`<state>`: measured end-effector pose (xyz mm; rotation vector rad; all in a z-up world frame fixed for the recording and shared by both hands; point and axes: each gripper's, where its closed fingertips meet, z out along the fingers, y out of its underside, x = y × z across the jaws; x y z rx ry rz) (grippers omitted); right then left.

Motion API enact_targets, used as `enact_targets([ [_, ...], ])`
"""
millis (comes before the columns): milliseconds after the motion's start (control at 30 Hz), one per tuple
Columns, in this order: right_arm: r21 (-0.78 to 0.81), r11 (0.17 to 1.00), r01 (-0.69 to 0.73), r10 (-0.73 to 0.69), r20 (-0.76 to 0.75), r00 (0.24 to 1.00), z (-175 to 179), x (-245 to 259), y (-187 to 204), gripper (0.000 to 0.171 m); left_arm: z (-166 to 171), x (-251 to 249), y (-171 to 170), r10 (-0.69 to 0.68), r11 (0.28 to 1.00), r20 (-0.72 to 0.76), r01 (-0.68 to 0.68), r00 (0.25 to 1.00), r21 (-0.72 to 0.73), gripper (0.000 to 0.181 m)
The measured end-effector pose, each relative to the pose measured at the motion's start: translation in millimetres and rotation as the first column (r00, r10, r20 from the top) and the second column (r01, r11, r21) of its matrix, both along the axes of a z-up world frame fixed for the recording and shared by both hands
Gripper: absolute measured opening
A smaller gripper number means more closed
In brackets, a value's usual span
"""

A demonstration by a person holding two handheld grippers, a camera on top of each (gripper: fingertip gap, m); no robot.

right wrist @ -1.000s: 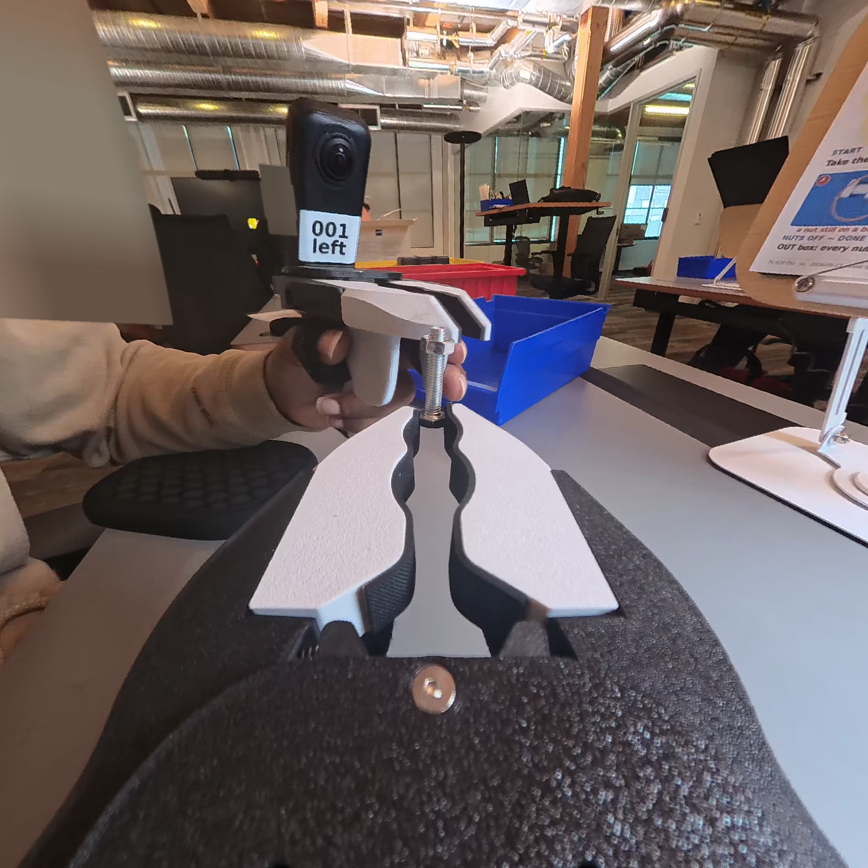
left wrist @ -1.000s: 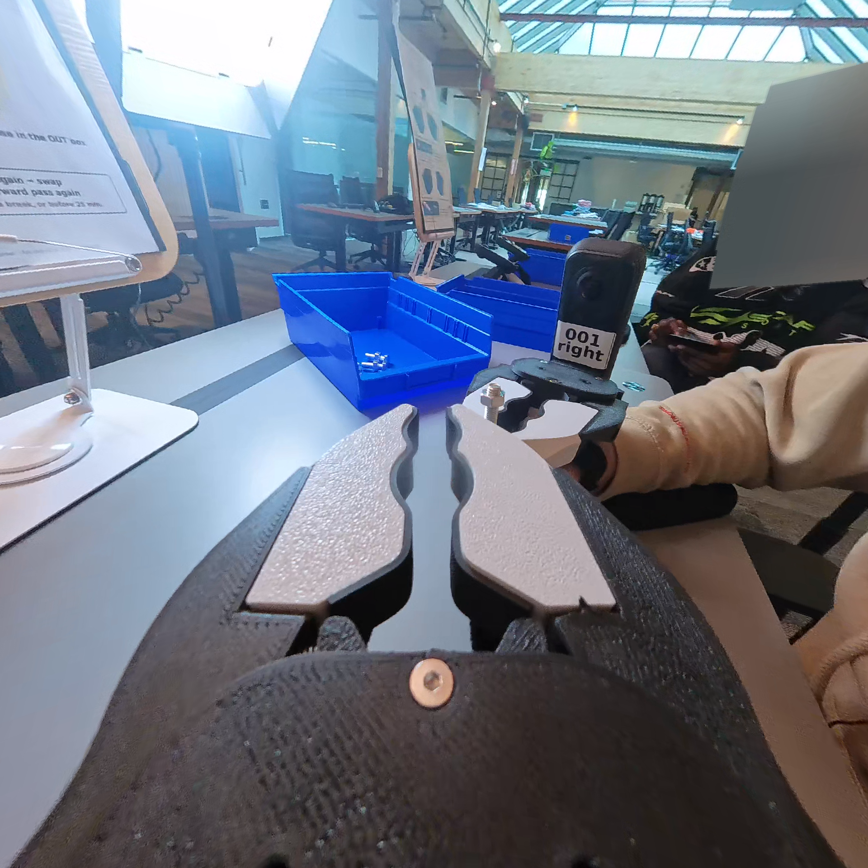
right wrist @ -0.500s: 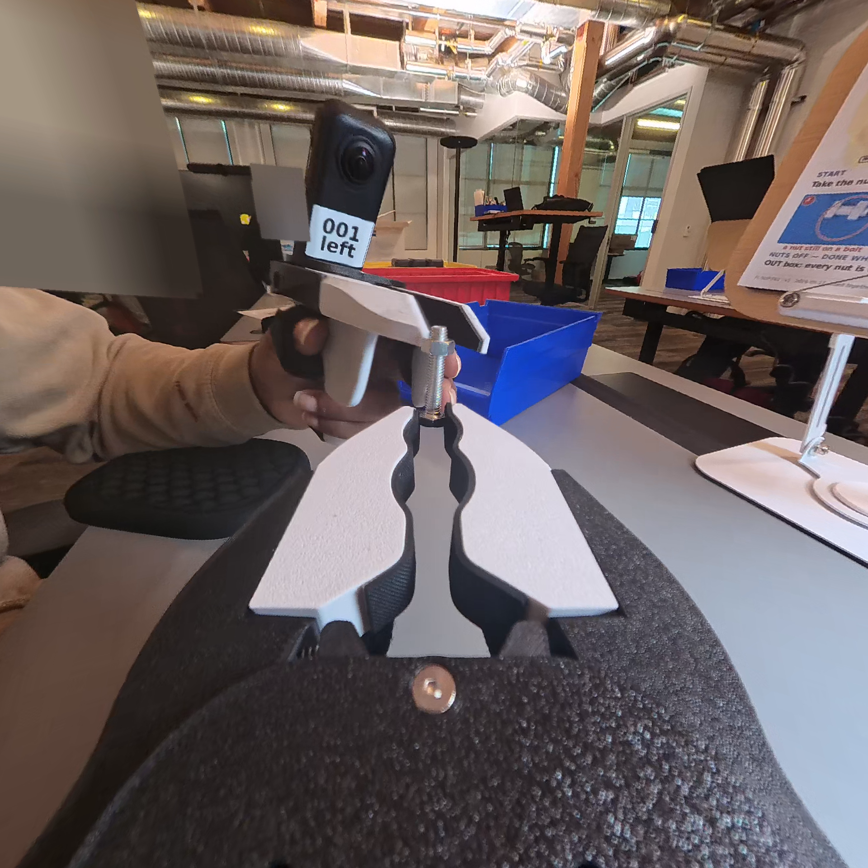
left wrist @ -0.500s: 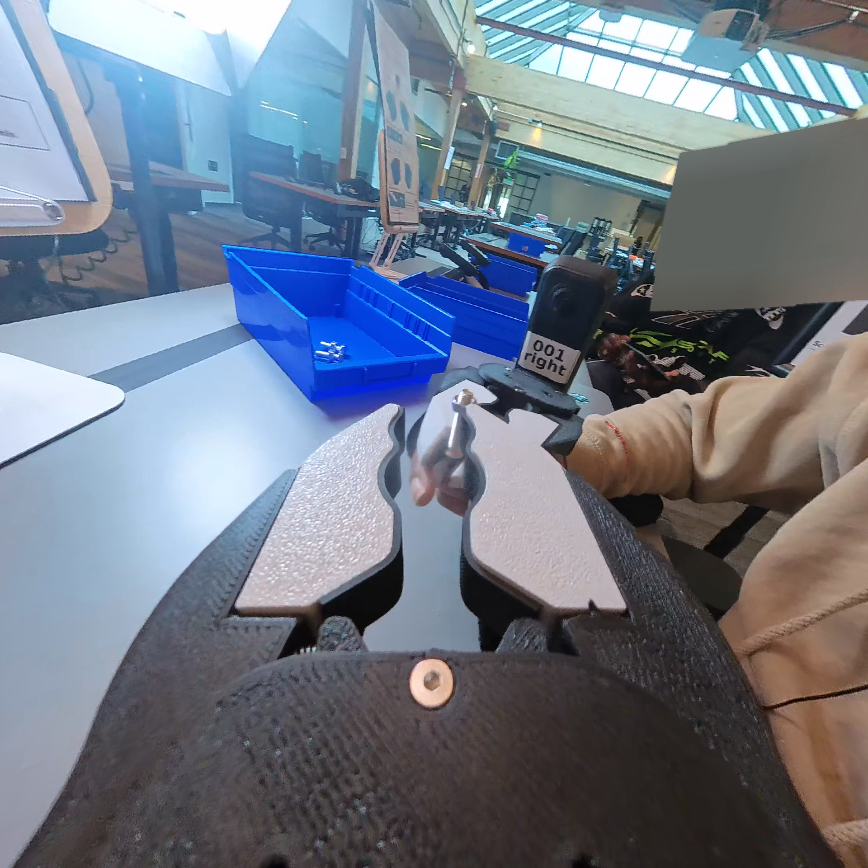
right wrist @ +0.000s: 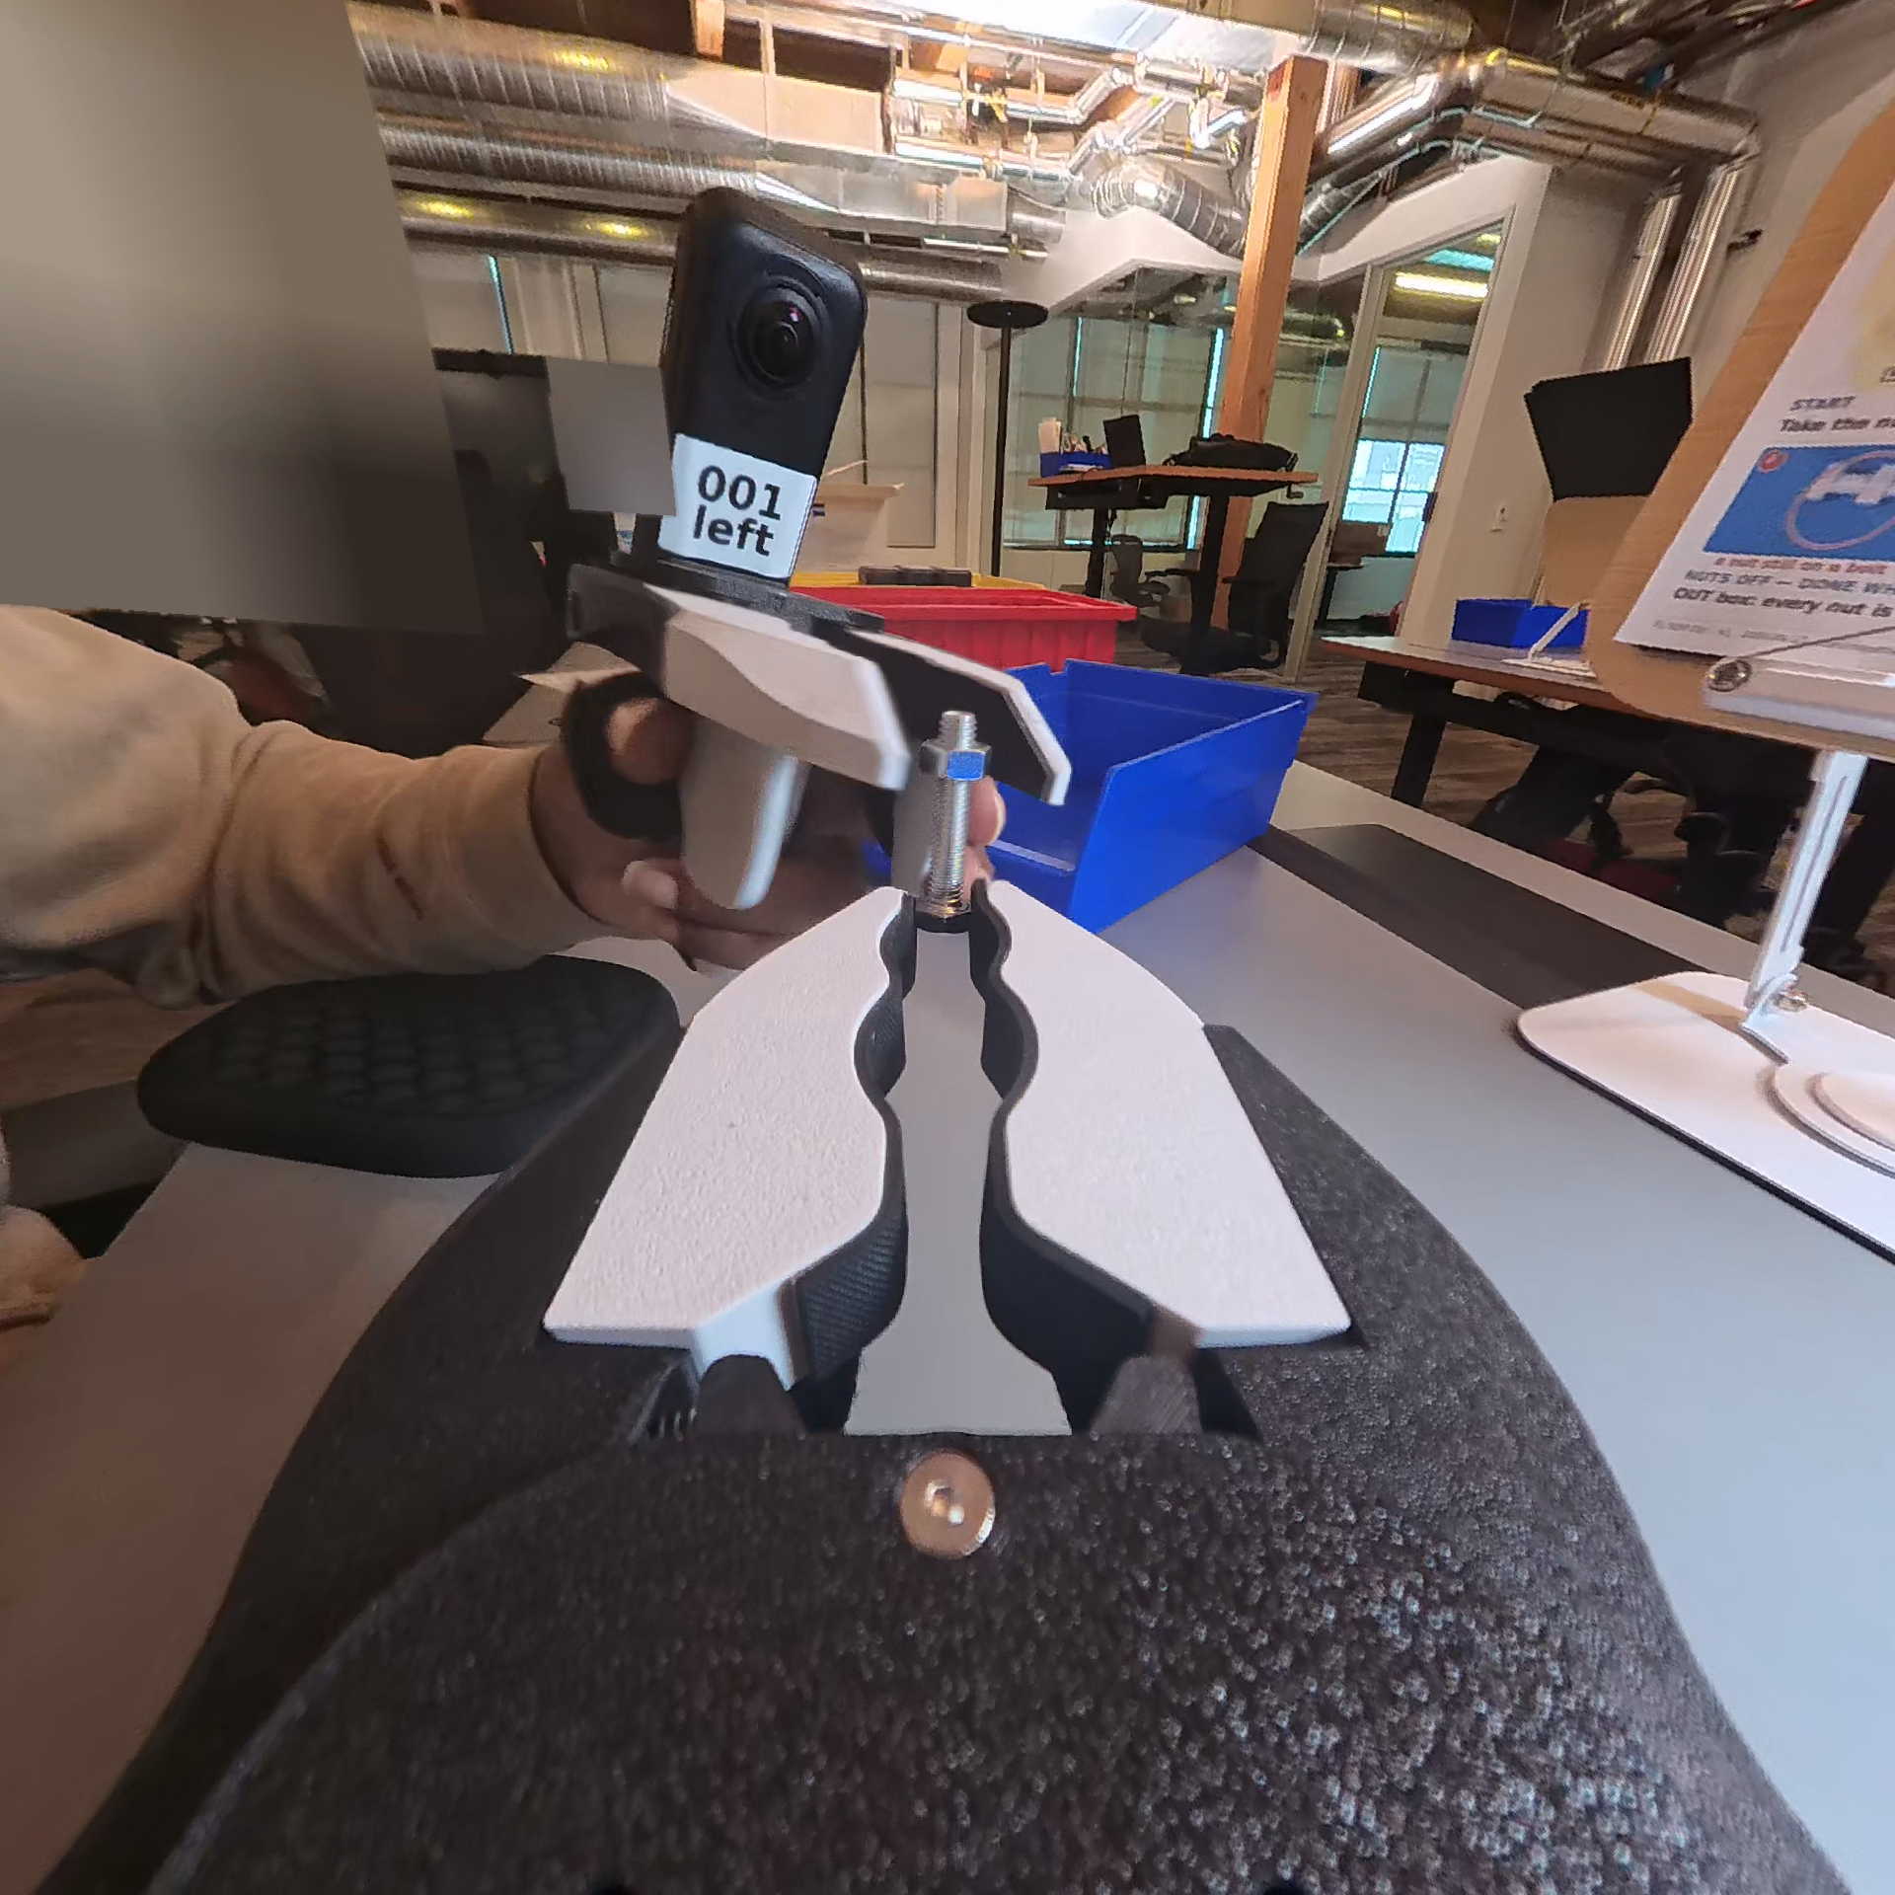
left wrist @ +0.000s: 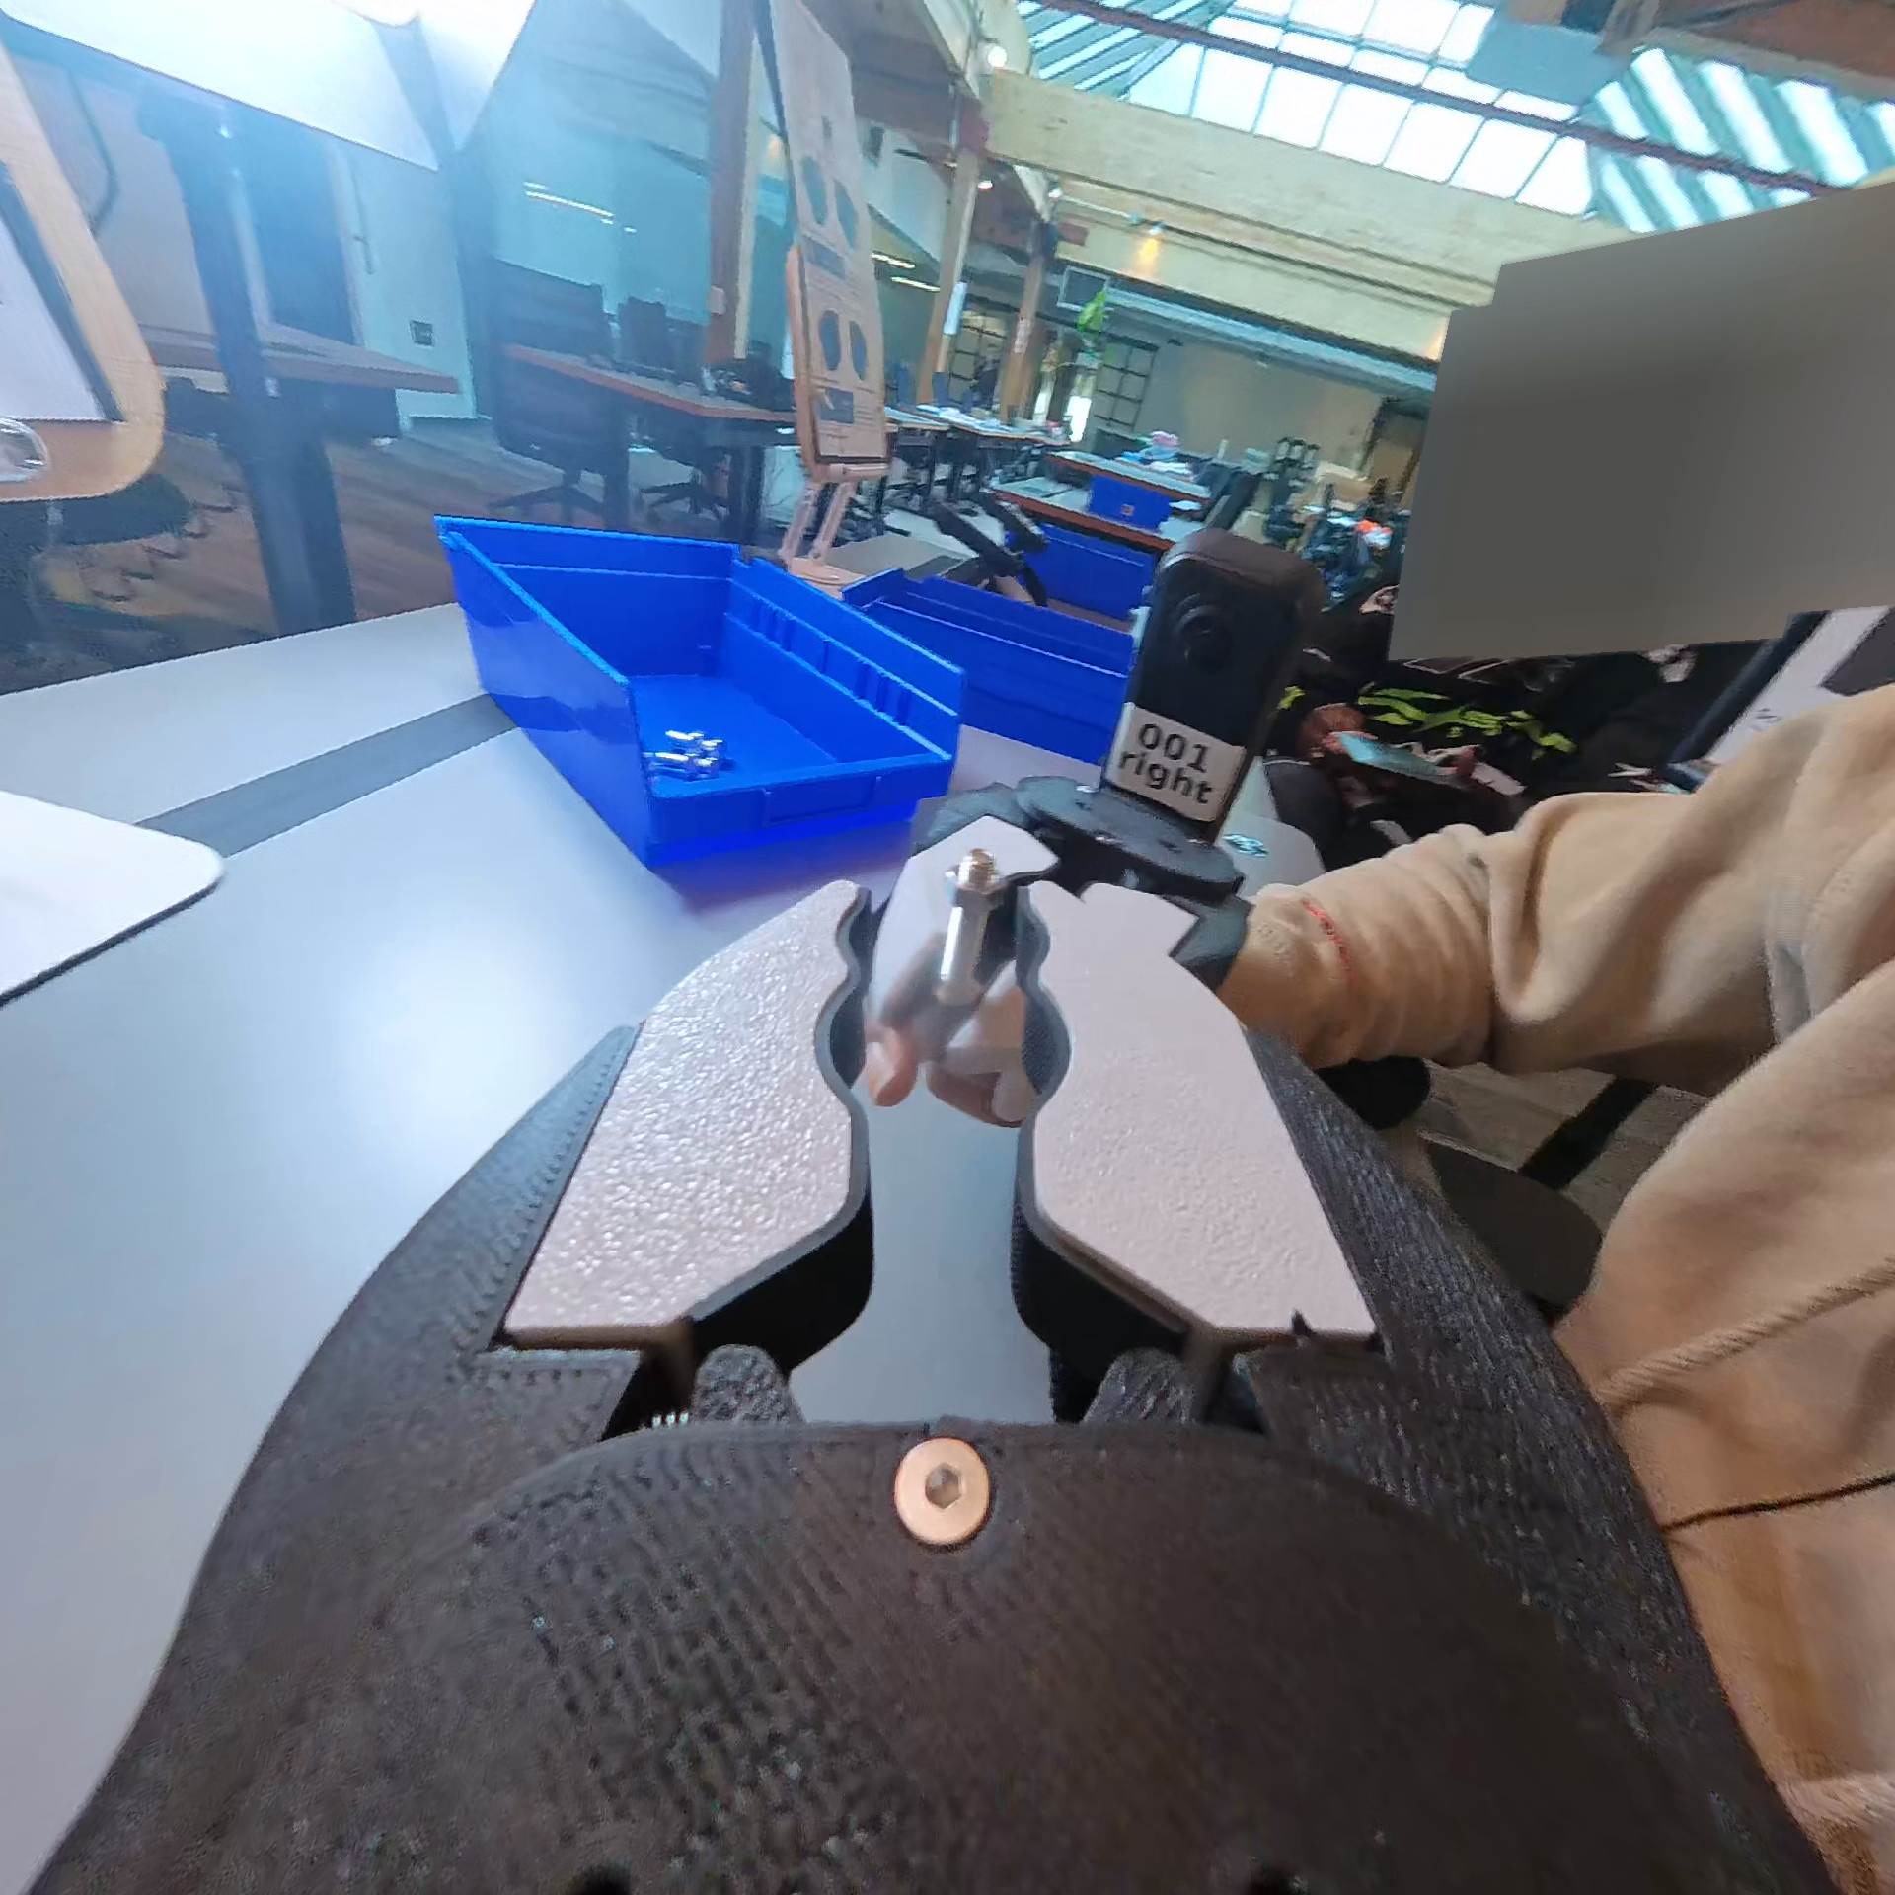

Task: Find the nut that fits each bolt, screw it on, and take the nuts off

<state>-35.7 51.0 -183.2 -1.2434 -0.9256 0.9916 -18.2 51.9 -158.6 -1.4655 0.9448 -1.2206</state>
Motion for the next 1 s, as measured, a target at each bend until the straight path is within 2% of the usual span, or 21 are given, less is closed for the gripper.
enact_targets([
  [33,-0.001,1.000,0.000,0.000,-0.007,1.000,1.1,0.8,0.0,0.010,0.2,-2.1,3.7,0.023,1.000,0.000,-0.023,1.000,0.011,0.024],
  [100,-0.003,1.000,-0.002,0.002,-0.029,1.000,4.7,4.5,0.8,0.010,0.4,-10.8,17.5,0.098,0.995,0.005,-0.098,0.995,-0.021,0.004],
  [133,0.002,1.000,0.003,-0.003,-0.030,1.000,5.6,5.5,1.4,0.010,0.7,-14.9,22.9,0.118,0.992,0.015,-0.117,0.993,-0.039,0.003],
  [200,-0.001,1.000,0.006,-0.006,-0.027,1.000,4.9,5.2,1.9,0.010,2.6,-15.8,22.5,0.094,0.993,0.037,-0.091,0.995,-0.070,0.009],
  [333,-0.001,1.000,0.005,-0.005,-0.004,1.000,0.9,1.2,1.2,0.010,4.8,-1.1,0.4,-0.004,1.000,0.036,0.005,0.999,-0.031,0.028],
  [433,0.001,1.000,0.002,-0.002,-0.010,1.000,2.2,1.6,0.0,0.010,3.0,-2.1,3.5,0.024,1.000,0.015,-0.024,1.000,-0.012,0.022],
  [467,-0.003,1.000,-0.004,0.003,-0.027,1.000,4.4,3.4,0.2,0.010,2.6,-5.9,9.1,0.058,0.998,0.009,-0.058,0.998,-0.020,0.006],
  [500,-0.006,1.000,-0.005,0.004,-0.036,0.999,6.1,4.8,0.6,0.010,2.1,-10.5,16.3,0.102,0.995,0.005,-0.102,0.995,-0.012,0.000],
  [567,-0.001,1.000,-0.001,0.001,-0.036,0.999,6.9,5.3,0.9,0.010,4.2,-12.7,17.1,0.094,0.995,0.019,-0.094,0.995,-0.017,0.003],
  [733,-0.005,1.000,-0.005,0.005,-0.021,1.000,3.8,2.0,0.1,0.010,6.1,-0.3,-2.2,0.008,1.000,0.015,-0.009,1.000,0.026,0.027],
  [833,-0.004,1.000,-0.005,0.005,-0.020,1.000,3.8,1.8,-0.6,0.010,3.9,-1.5,2.6,0.047,0.998,-0.008,-0.047,0.999,0.049,0.023],
  [867,-0.010,1.000,-0.003,0.003,-0.029,1.000,4.8,3.4,0.8,0.010,4.0,-3.3,4.8,0.055,0.998,-0.005,-0.054,0.998,0.031,0.018],
  [900,-0.010,1.000,-0.007,0.007,-0.039,0.999,6.4,4.9,1.0,0.010,3.3,-7.1,11.6,0.094,0.995,-0.006,-0.094,0.996,0.021,0.004],
  [1000,-0.003,1.000,0.000,0.000,-0.038,0.999,7.6,5.4,1.0,0.010,3.3,-10.6,15.7,0.096,0.995,0.004,-0.096,0.995,0.003,0.006],
])
